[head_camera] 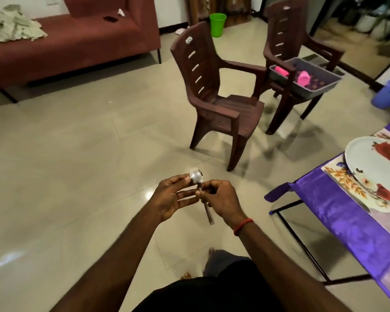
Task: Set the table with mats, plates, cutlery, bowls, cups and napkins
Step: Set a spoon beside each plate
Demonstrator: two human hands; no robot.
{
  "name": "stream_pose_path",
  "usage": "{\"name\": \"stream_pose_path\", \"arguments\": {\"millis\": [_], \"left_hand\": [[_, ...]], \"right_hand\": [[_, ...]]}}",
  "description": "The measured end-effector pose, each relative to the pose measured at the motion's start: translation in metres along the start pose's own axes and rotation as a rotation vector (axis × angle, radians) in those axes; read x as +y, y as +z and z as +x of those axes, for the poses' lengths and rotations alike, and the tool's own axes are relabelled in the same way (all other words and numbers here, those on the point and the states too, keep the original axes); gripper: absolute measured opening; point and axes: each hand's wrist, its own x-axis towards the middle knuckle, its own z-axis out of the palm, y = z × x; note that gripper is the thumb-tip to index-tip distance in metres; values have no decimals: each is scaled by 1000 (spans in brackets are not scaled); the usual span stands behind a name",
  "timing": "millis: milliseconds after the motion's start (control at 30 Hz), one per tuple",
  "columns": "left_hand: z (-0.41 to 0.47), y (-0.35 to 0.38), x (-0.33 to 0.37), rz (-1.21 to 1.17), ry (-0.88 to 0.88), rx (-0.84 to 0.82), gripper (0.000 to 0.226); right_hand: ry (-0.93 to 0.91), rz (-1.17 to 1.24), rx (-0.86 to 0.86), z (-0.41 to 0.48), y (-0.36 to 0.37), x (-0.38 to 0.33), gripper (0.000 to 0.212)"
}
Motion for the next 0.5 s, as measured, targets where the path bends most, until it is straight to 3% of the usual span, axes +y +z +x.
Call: {"name": "stream_pose_path", "arguments": {"millis": [300, 500], "left_hand": [[99, 36, 49, 157, -84, -150, 35], [163, 75, 93, 350, -102, -235, 22]], "right_hand": [[89, 137, 169, 79, -37, -1, 13], [82, 275, 225, 134, -64, -14, 9]]}}
